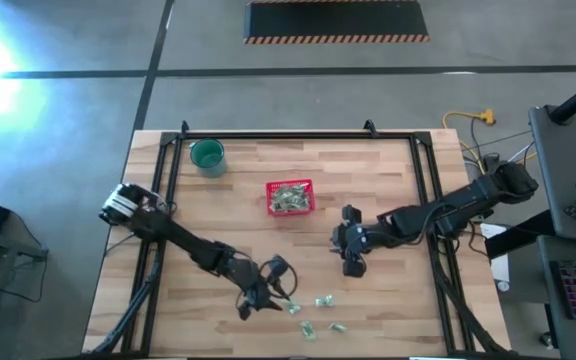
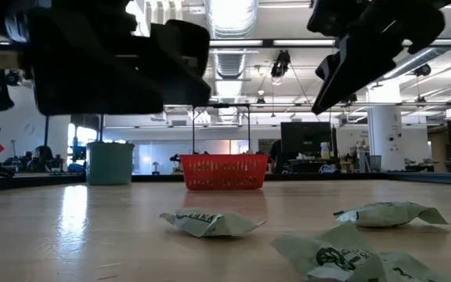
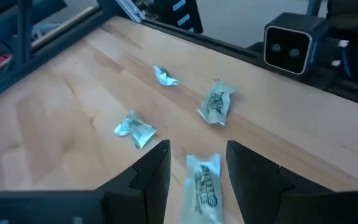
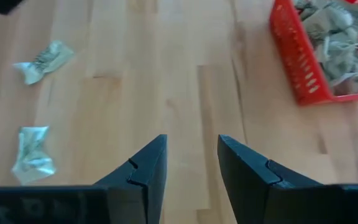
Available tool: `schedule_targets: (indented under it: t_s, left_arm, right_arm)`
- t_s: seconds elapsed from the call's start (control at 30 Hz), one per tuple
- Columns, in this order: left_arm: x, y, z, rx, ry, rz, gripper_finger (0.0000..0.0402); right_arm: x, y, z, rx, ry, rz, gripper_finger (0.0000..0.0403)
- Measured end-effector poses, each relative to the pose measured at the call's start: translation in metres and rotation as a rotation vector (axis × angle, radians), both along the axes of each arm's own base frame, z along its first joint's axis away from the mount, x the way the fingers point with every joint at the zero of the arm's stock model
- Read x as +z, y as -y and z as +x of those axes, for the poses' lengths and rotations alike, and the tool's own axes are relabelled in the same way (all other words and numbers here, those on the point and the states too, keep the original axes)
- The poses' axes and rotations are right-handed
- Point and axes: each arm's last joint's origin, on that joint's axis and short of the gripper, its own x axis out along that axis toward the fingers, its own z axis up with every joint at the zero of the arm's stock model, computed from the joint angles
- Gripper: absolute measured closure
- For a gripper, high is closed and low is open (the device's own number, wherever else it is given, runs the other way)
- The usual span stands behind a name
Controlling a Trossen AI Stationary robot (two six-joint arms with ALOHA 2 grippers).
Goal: Pick and place items into bin
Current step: Put the stevia packet into the red bin
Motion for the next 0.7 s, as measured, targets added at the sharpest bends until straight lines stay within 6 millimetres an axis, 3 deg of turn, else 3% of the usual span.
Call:
schedule_targets:
  t_s: [0.33, 0.7]
  left_arm:
    - [-0.022, 0.008, 0.02, 0.002, -0.111, -0.094, 0.0262]
    - [-0.037, 0.0, 0.029, 0.068, -0.2, -0.153, 0.0262]
  right_arm:
    - [0.0, -0.005, -0.001, 0.013, 0.005, 0.001, 0.0279]
    - [0.0, -0.005, -0.001, 0.008, 0.009, 0.006, 0.0278]
